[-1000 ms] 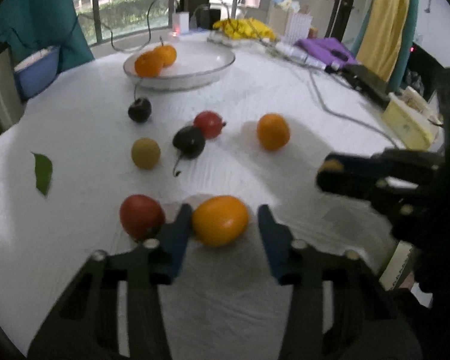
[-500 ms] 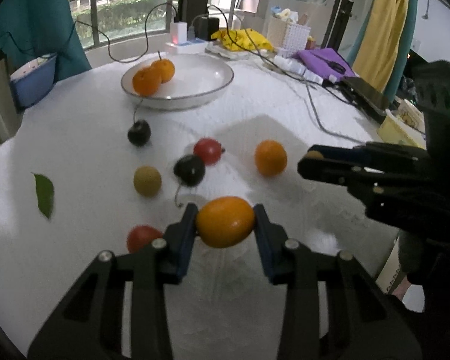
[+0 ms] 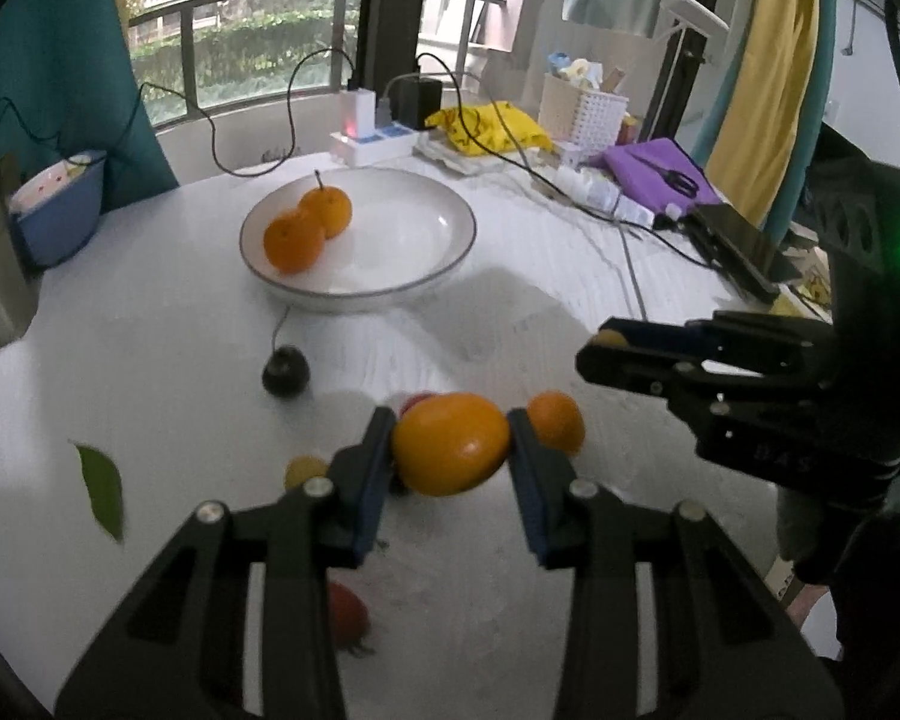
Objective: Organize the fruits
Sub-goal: 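Carry both fruits onto the white plate and open both grippers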
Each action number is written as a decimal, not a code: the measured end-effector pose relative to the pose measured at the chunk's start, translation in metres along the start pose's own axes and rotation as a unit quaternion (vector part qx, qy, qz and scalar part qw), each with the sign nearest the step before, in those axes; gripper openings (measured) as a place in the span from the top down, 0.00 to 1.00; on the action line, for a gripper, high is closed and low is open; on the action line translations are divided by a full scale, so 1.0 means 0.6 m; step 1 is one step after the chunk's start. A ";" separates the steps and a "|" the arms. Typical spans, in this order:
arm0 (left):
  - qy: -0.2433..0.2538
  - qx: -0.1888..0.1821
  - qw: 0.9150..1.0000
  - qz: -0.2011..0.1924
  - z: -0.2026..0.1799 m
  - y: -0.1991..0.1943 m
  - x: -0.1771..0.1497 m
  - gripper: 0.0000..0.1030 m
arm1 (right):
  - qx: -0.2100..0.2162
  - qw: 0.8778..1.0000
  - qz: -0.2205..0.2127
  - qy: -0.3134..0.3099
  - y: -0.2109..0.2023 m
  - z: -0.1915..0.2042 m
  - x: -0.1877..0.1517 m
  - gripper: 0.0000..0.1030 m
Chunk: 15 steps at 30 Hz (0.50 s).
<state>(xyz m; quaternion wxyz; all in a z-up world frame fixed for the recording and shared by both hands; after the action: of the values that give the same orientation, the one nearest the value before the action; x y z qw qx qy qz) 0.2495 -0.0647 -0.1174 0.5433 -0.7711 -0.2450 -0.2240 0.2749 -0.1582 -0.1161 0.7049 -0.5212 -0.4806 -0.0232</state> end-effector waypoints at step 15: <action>0.018 0.002 1.000 -0.022 0.005 0.048 0.104 0.62 | -0.021 1.000 -0.022 -0.007 0.030 -0.071 0.079 0.75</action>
<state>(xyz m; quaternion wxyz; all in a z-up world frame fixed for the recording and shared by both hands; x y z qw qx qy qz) 0.3160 -0.0620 -0.1010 0.5445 -0.7600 -0.2525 -0.2492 0.3378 -0.1601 -0.0954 0.6896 -0.5254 -0.4963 -0.0448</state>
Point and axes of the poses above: each gripper's, at about its wrist camera, not at the fingertips, and y roughly the way its jaws point, z to its left, x to its top, the point moved 8 cm from there along y, roughly the way its jaws point, and after that the axes turned 14 degrees about -y, right-handed, at the moved point
